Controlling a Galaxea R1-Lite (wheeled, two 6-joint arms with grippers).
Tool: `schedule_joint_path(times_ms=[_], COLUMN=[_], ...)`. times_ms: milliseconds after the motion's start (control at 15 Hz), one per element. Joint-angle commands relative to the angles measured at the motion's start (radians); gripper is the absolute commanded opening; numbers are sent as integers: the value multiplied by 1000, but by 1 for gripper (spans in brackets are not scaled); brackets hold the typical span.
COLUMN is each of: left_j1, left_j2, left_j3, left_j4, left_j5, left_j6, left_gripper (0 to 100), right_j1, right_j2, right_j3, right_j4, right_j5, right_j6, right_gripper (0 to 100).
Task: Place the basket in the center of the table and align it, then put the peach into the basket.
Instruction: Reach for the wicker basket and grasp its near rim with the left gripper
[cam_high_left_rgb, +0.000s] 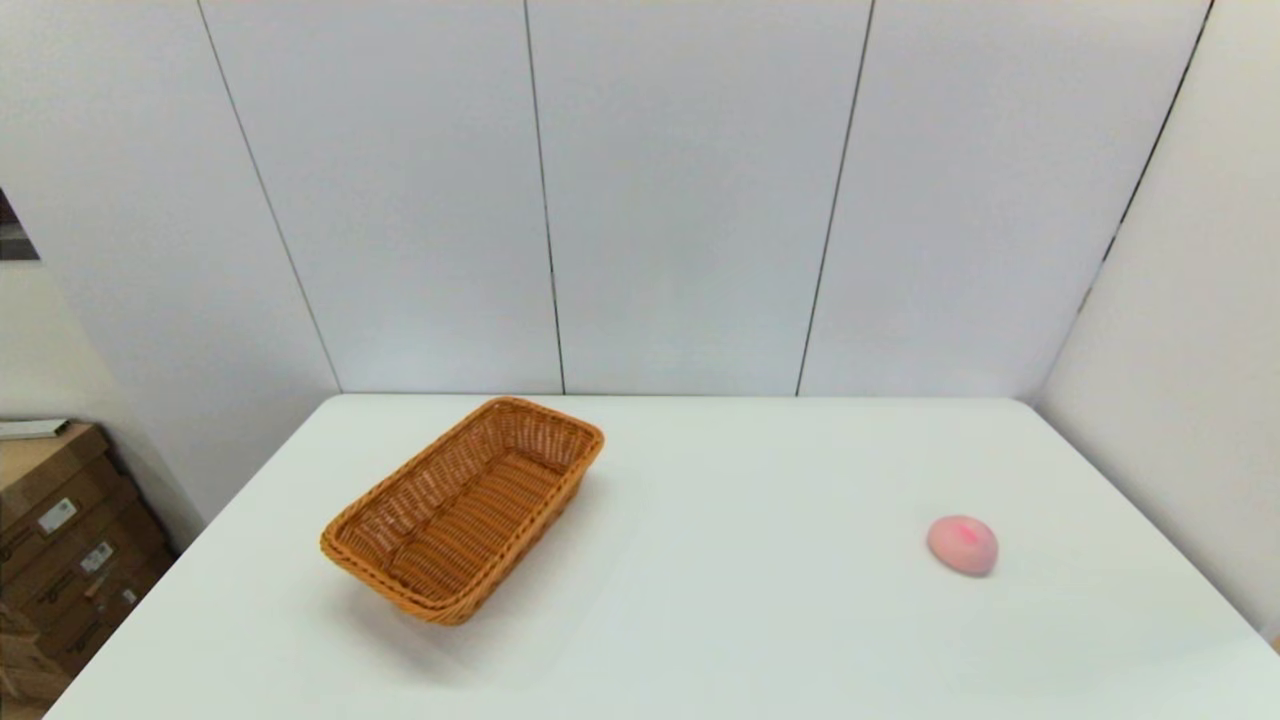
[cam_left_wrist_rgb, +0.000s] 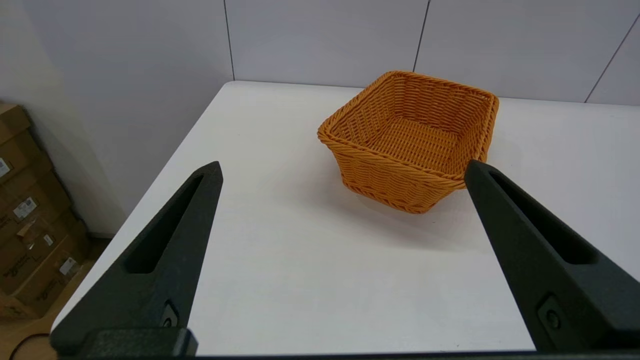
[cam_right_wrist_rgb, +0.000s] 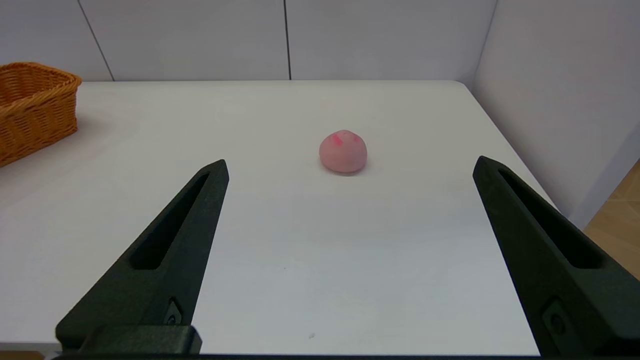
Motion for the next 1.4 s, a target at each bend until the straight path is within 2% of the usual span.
schedule_joint_path(times_ms=[67, 533, 667, 800, 1067, 1267, 1400], left_j1=[0, 0, 0, 2, 2, -6, -81], left_j2=[0, 0, 76, 254, 751, 1054, 1238], left_j3=[0, -41, -193, -341, -552, -676, -750], left_j4=[1, 10, 131, 211, 233, 345, 447], left_j5=[1, 10, 24, 20, 24, 20, 17], left_j6=[-1, -2, -33, -159, -429, -607, -760], left_gripper=[100, 100, 100, 100, 100, 100, 100], right_j1=[0, 0, 0, 0, 0, 0, 0], right_j2=[0, 0, 0, 0, 0, 0, 0], right_j3=[0, 0, 0, 0, 0, 0, 0], right_j4=[-1, -1, -1, -1, -1, -3, -3], right_j5=[0, 0, 0, 0, 0, 0, 0], right_j6=[0, 0, 0, -2, -2, -3, -2], right_gripper=[100, 100, 100, 100, 100, 100, 100])
